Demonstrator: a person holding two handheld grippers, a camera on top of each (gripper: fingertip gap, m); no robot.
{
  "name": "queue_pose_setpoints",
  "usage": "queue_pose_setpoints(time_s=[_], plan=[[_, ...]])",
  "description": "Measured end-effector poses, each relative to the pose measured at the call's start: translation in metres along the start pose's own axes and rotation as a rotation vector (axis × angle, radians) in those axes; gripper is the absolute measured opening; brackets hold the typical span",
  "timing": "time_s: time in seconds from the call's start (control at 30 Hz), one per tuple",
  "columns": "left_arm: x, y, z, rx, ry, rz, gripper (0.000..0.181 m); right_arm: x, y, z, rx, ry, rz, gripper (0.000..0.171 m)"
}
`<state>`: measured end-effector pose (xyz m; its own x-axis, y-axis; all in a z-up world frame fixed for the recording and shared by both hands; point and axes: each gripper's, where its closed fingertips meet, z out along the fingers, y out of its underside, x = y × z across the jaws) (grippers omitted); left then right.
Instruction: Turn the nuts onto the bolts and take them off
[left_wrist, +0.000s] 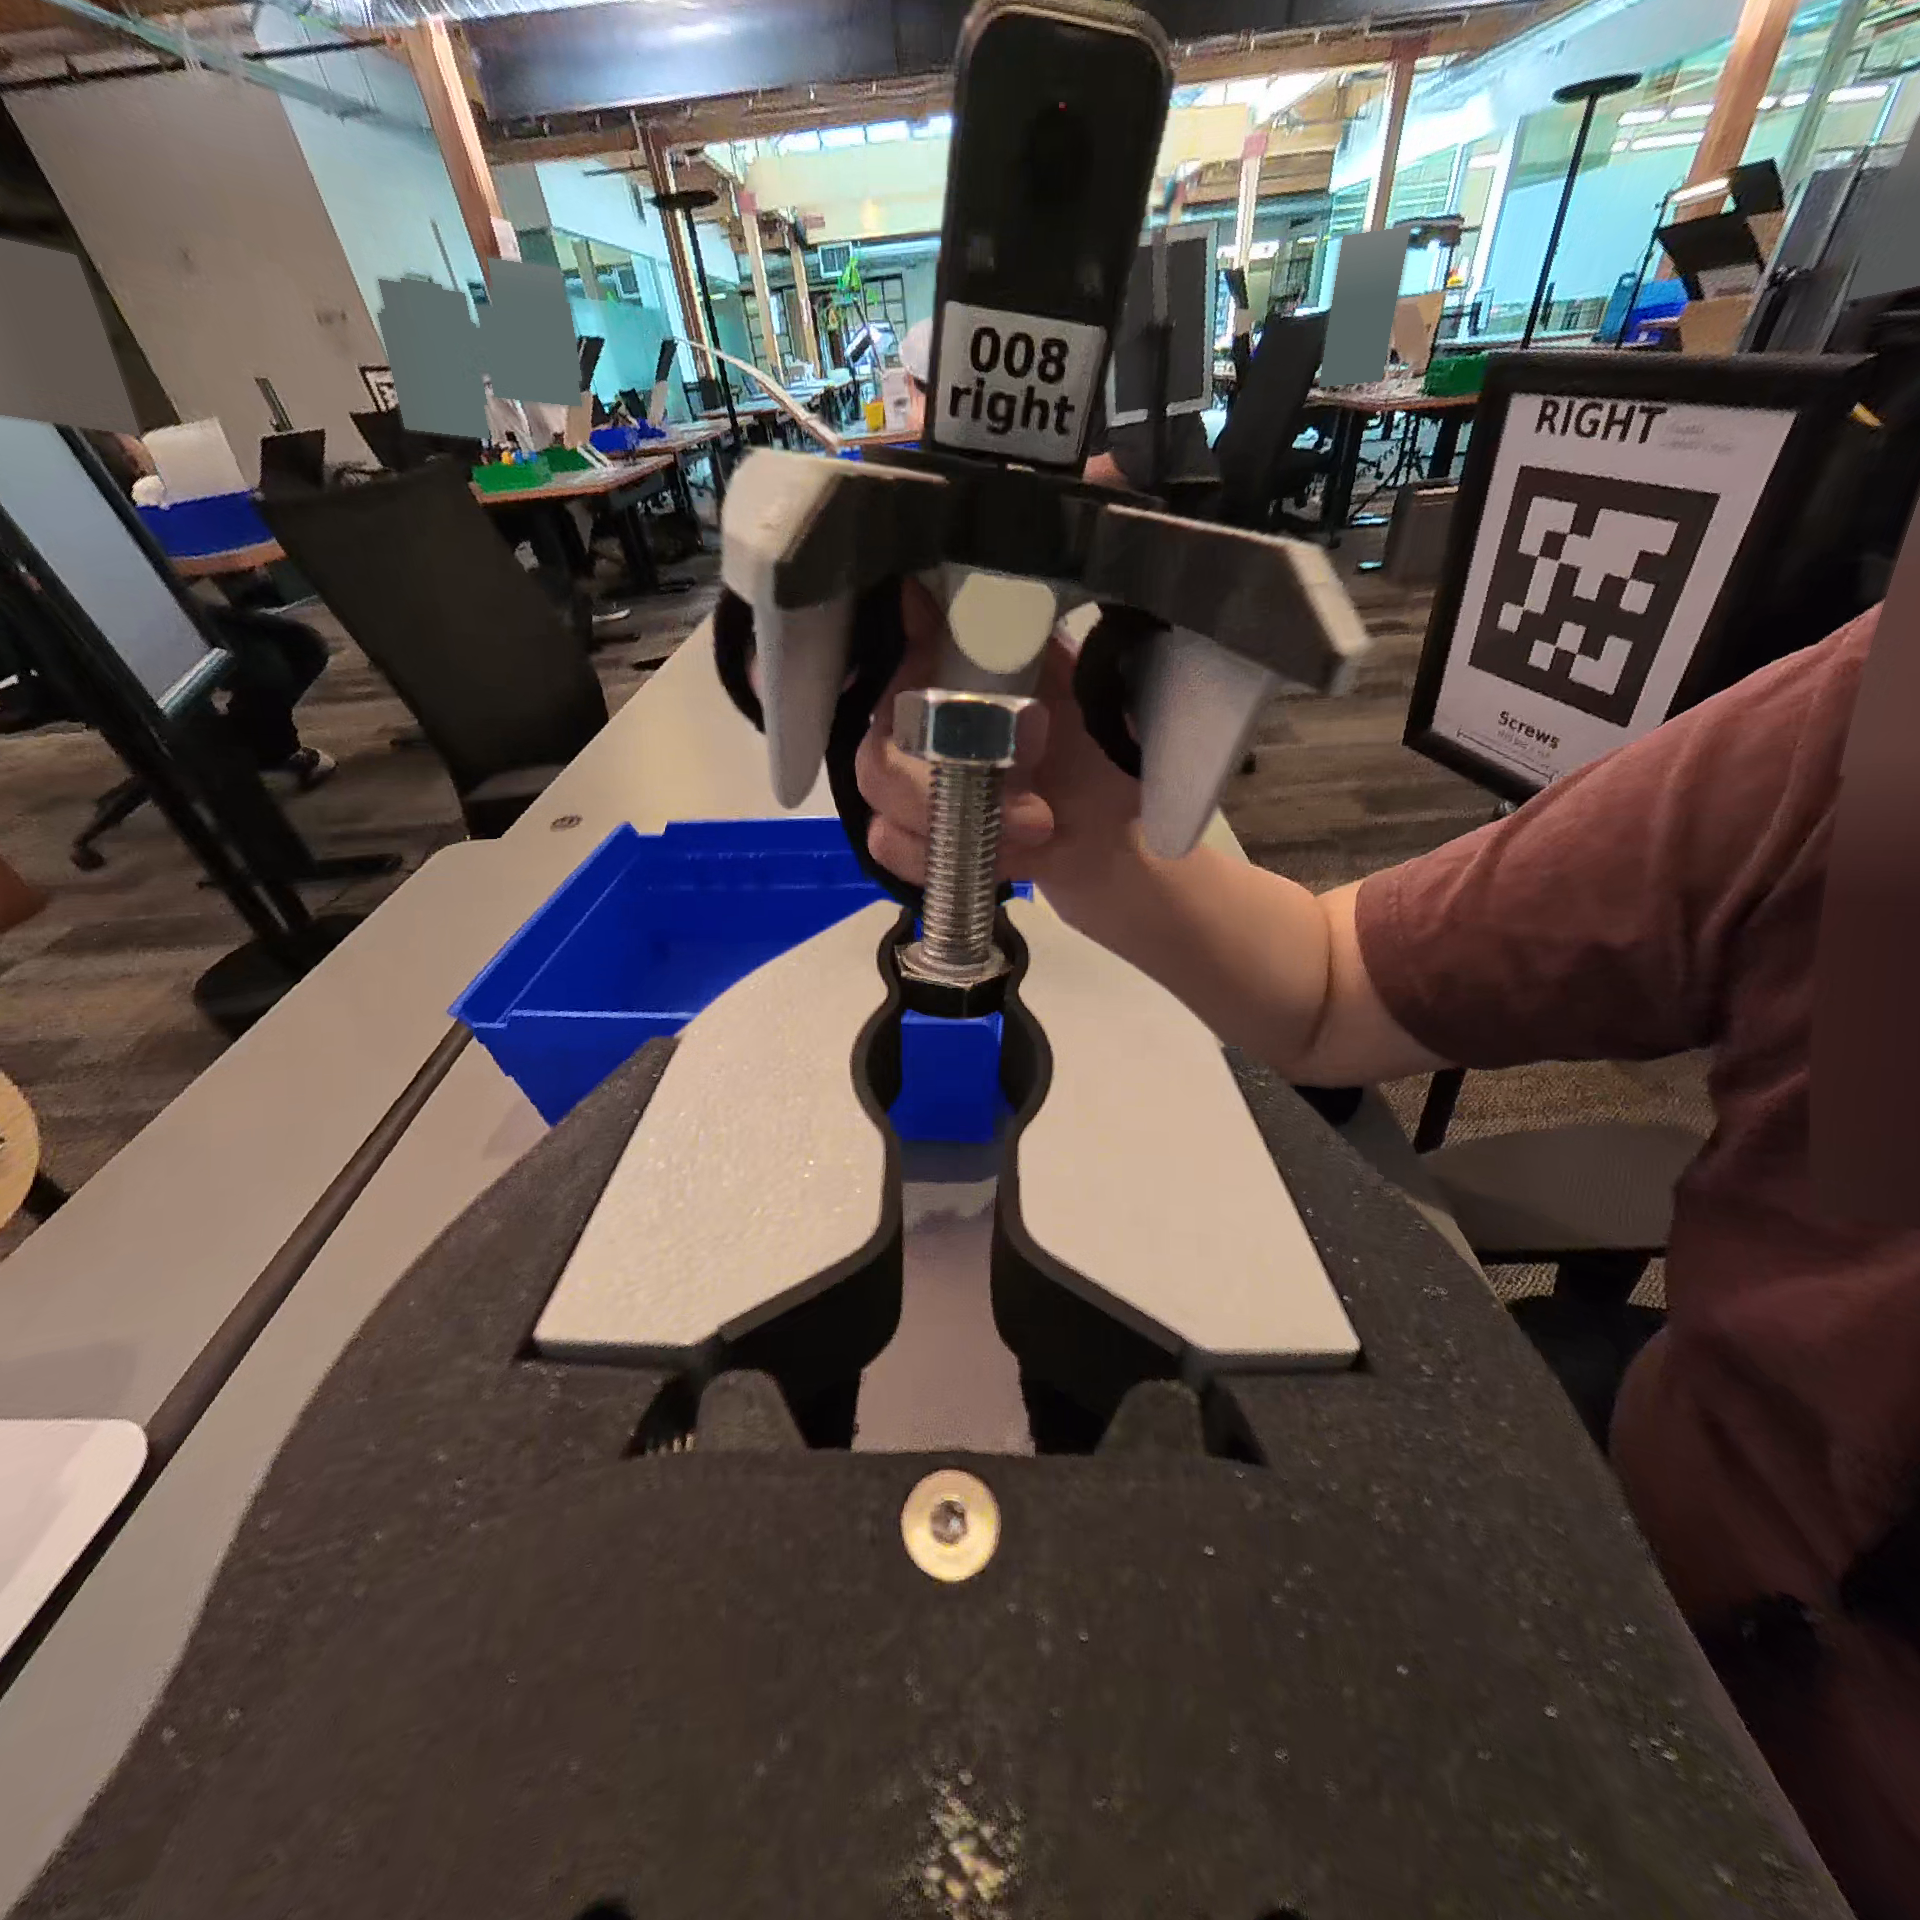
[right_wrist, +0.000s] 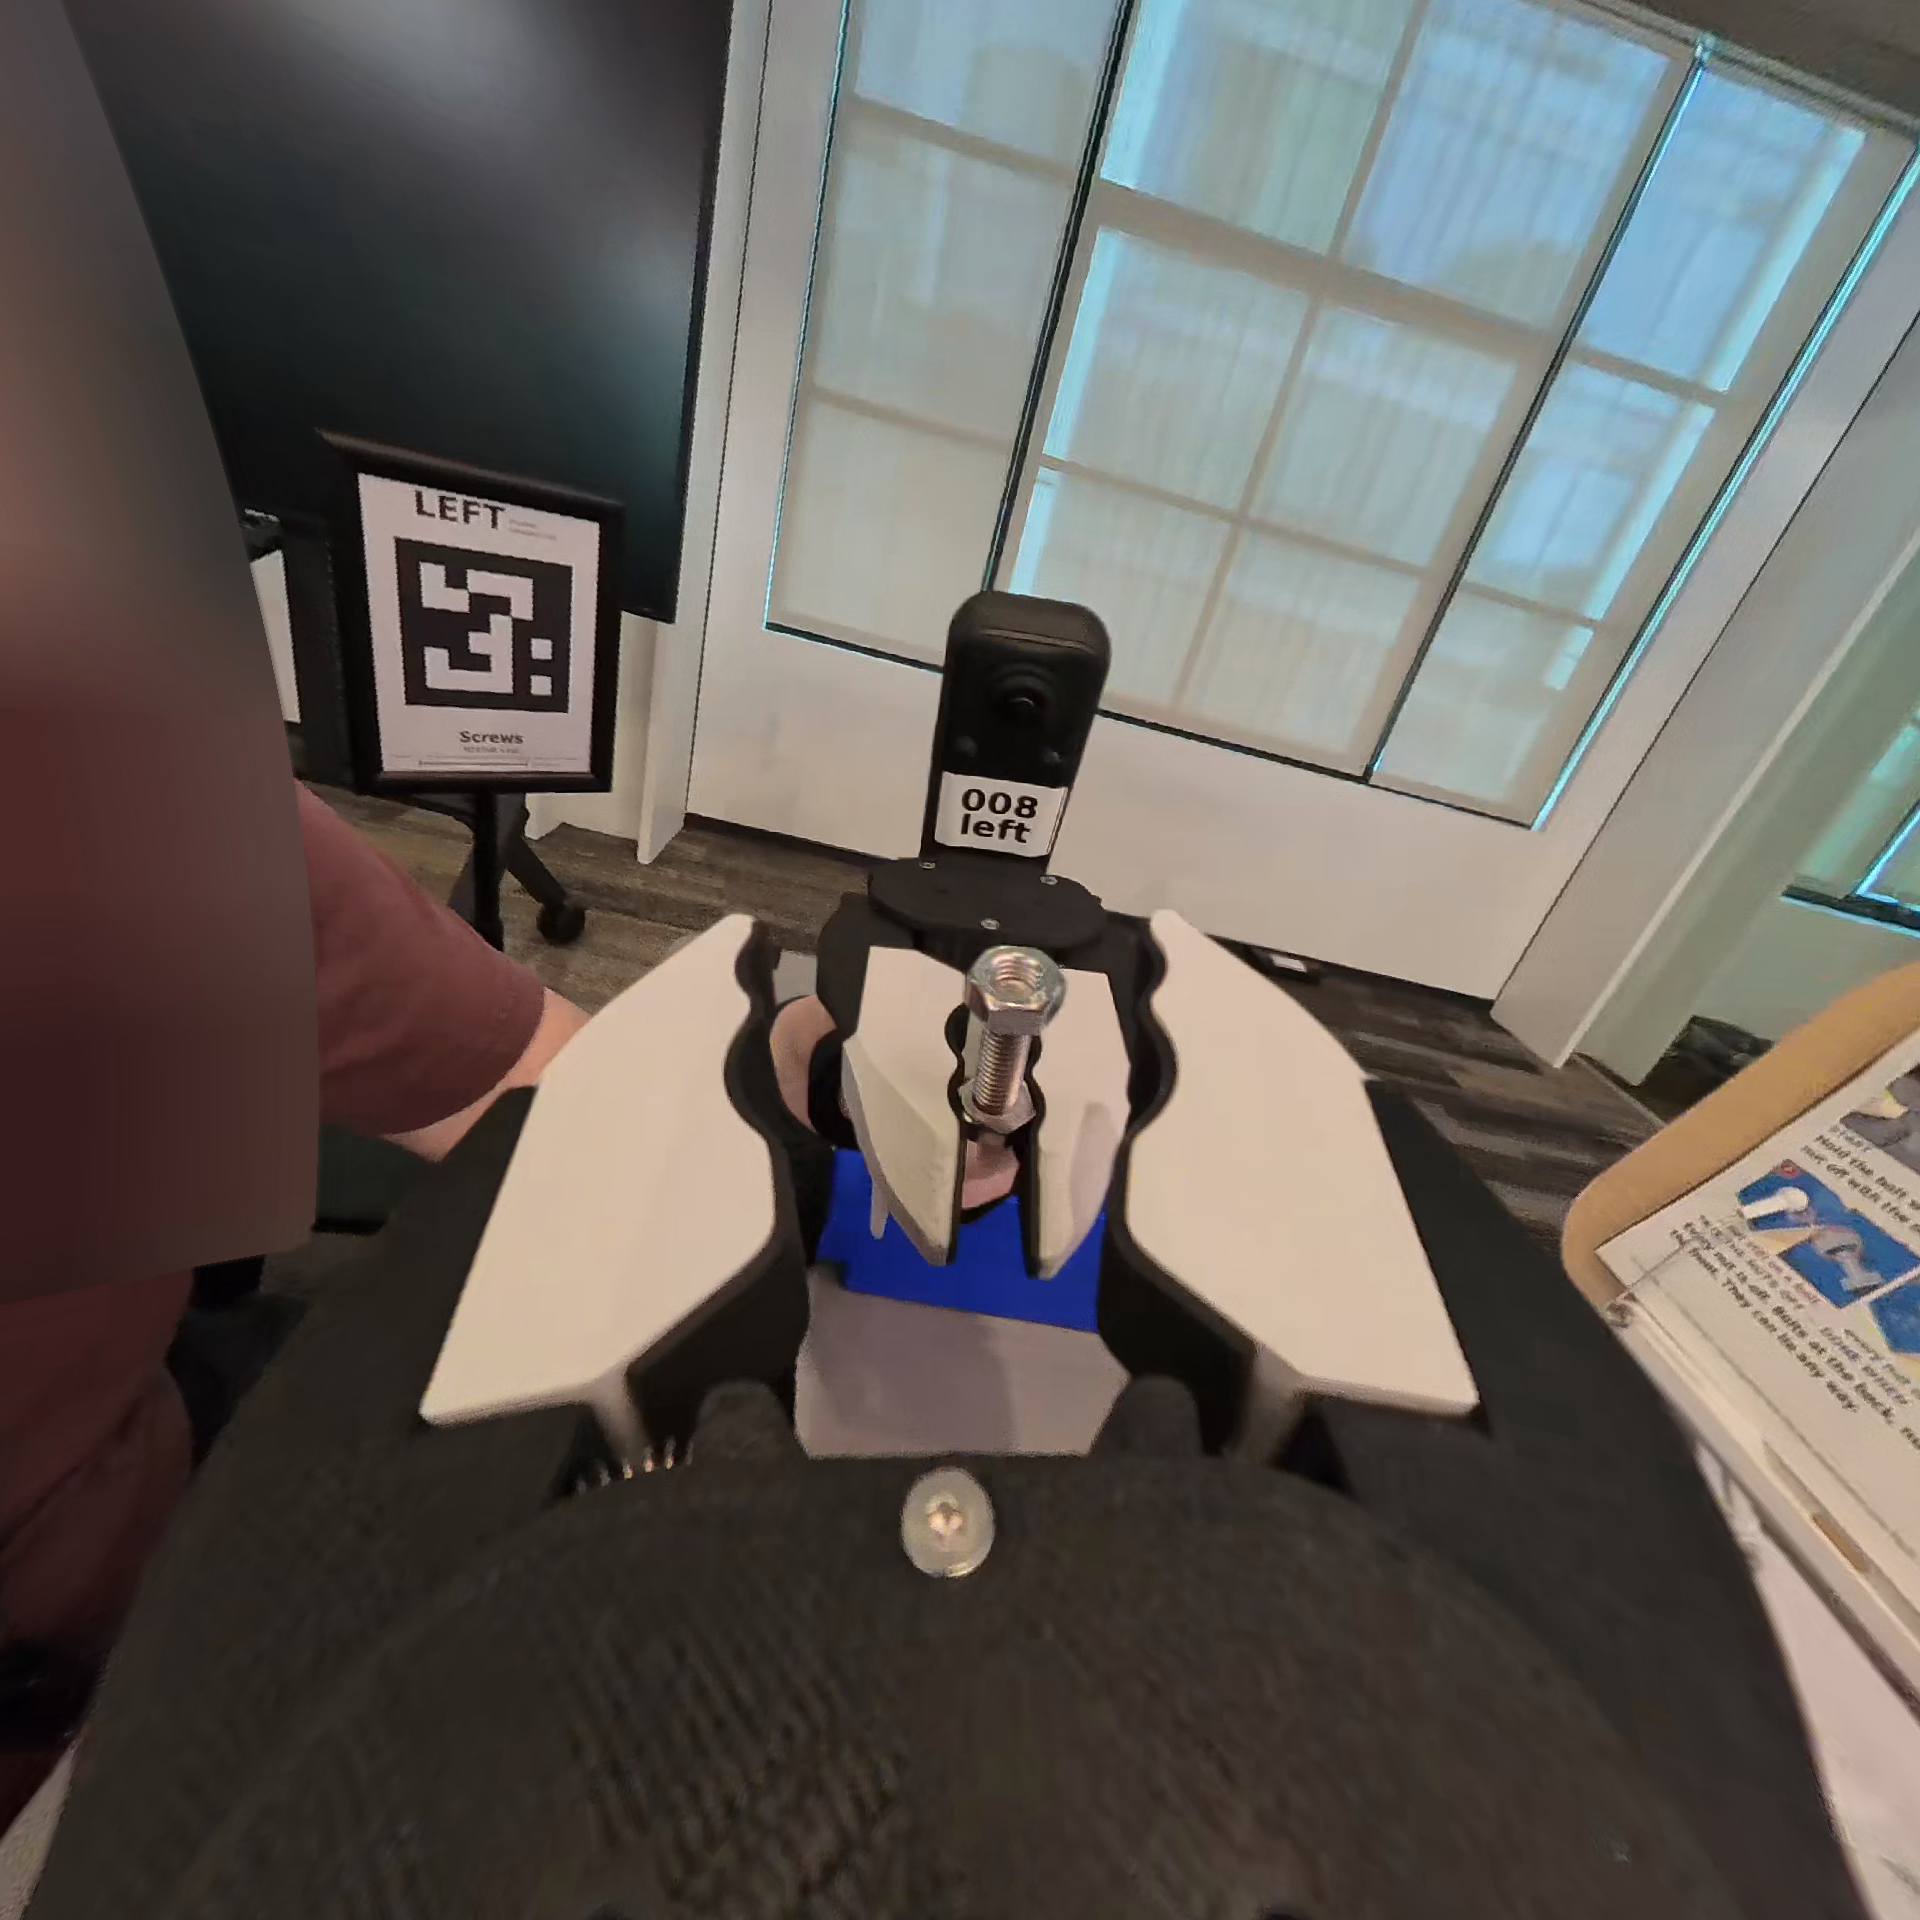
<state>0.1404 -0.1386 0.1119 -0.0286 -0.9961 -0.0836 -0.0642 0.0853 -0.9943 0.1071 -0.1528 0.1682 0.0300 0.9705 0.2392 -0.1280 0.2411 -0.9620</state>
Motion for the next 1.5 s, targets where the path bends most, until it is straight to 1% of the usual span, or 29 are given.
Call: queue_pose_setpoints(time_s=[0.07,0.2,0.27,0.37,0.43,0.53,0.73,0.87,0.97,1.07,1.23,1.33,1.5], plan=[[0.001,-0.001,0.002,0.013,0.001,0.007,0.013,-0.001,0.004,0.005,-0.026,0.025,-0.043,0.067],[0.005,-0.003,0.004,0.03,0.02,0.003,0.013,0.001,0.004,0.006,-0.036,0.097,-0.143,0.05],[0.009,-0.005,0.003,0.047,0.044,-0.005,0.013,-0.002,0.003,0.005,-0.034,0.079,-0.152,0.048],[0.012,-0.009,0.002,0.069,0.07,-0.013,0.014,-0.003,0.0,0.001,-0.019,0.048,-0.128,0.041],[0.016,-0.01,0.002,0.072,0.096,-0.017,0.014,-0.009,-0.003,-0.001,0.009,-0.014,-0.079,0.036],[0.025,-0.011,0.002,0.077,0.146,-0.018,0.013,-0.014,-0.004,-0.003,0.034,-0.083,-0.023,0.035],[0.034,-0.007,0.007,0.048,0.178,-0.001,0.013,-0.017,-0.002,-0.002,0.038,-0.122,-0.015,0.033],[0.035,-0.003,0.01,0.028,0.183,0.001,0.013,-0.02,0.002,-0.001,0.027,-0.147,-0.011,0.027],[0.034,-0.003,0.01,0.026,0.181,-0.003,0.013,-0.019,0.004,-0.001,0.015,-0.148,-0.011,0.019],[0.033,-0.002,0.01,0.023,0.176,-0.009,0.013,-0.017,0.005,0.0,0.008,-0.131,-0.002,0.019],[0.021,-0.002,0.009,0.01,0.096,0.002,0.013,-0.005,0.007,0.002,-0.032,-0.048,0.058,0.019],[0.003,0.001,0.006,-0.026,-0.034,0.02,0.013,0.009,0.012,0.003,-0.073,0.053,0.107,0.019],[-0.014,0.007,0.003,-0.092,-0.183,0.059,0.013,0.02,0.018,0.003,-0.112,0.157,0.133,0.019]])
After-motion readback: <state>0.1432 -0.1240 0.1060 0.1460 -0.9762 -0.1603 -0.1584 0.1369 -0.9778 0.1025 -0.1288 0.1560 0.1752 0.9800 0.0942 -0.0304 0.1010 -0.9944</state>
